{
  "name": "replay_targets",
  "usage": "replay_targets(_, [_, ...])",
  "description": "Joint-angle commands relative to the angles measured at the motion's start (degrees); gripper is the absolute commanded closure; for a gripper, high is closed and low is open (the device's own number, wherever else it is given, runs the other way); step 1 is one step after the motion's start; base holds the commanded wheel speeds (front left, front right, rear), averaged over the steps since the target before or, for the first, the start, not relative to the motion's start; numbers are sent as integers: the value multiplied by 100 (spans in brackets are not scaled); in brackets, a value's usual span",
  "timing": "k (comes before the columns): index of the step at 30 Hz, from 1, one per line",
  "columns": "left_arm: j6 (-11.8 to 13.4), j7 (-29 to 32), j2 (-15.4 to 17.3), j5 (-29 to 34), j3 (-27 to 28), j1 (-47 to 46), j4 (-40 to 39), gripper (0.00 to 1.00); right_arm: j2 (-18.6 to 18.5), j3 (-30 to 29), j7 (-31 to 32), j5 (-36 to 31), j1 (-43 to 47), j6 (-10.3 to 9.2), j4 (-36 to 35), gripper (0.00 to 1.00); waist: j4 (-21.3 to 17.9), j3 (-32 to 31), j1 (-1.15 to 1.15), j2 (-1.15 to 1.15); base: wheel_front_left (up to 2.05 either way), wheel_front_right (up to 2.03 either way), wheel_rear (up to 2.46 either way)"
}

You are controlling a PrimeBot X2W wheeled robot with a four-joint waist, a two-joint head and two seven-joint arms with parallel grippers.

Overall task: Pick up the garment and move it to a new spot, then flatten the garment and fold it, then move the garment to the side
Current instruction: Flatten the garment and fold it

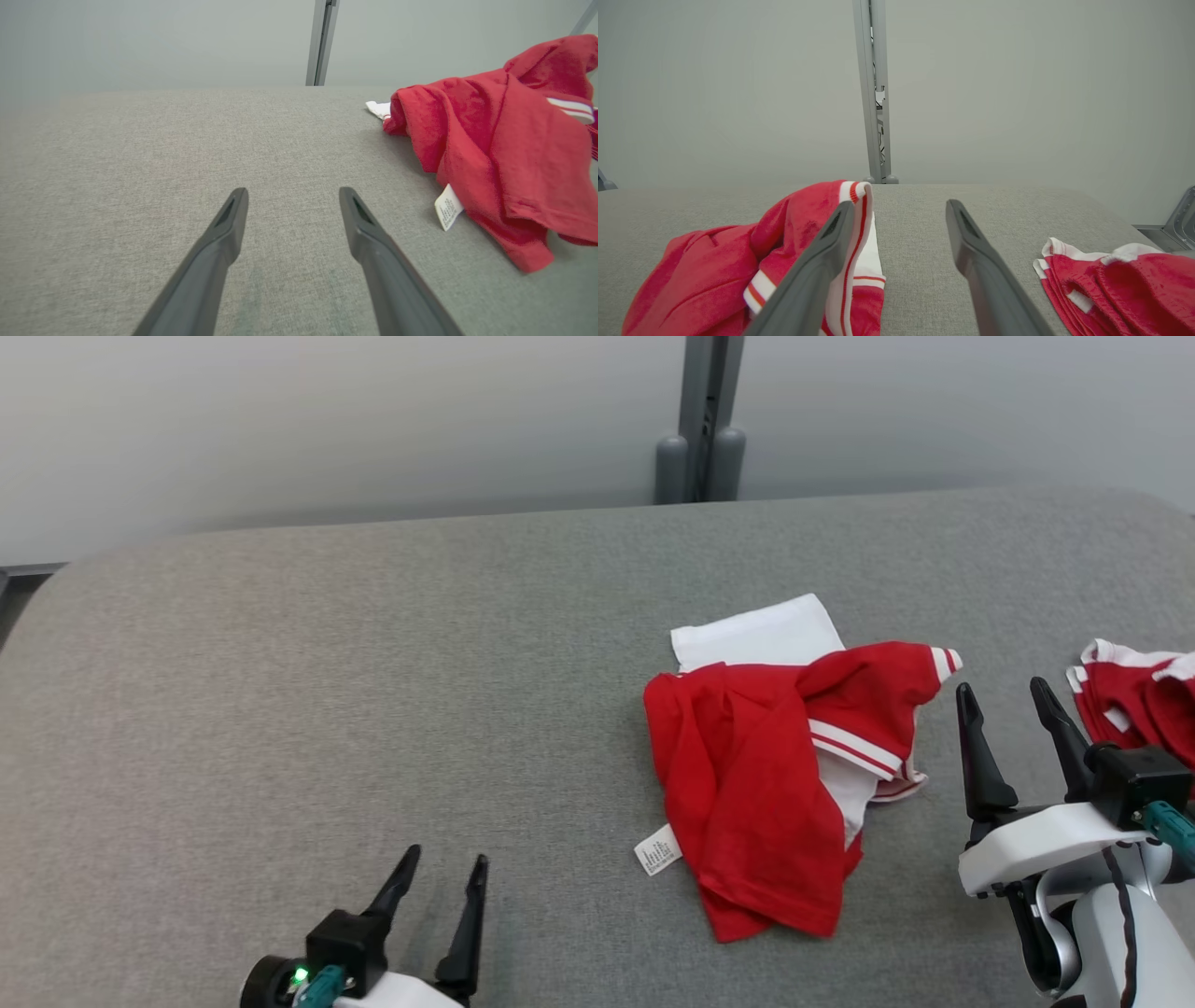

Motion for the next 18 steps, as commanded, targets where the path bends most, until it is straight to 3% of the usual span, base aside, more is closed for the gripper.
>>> replay_targets(1, [-72, -26, 21, 7, -137, -156, 2, 0, 3, -23, 4, -21, 5, 0, -81, 0, -168, 152, 0, 0, 0, 0, 0])
replay_targets(10, [-433, -26, 23, -106, -1216, -520, 108, 0, 46, -80, 4, -26, -84, 0, -217, 0, -549, 396, 0, 0, 0, 0, 0])
replay_targets(18, [-526, -26, 22, -183, -1755, -1009, 494, 0, 92, -82, 3, -49, -204, 0, -288, 0, -888, 640, 0, 0, 0, 0, 0])
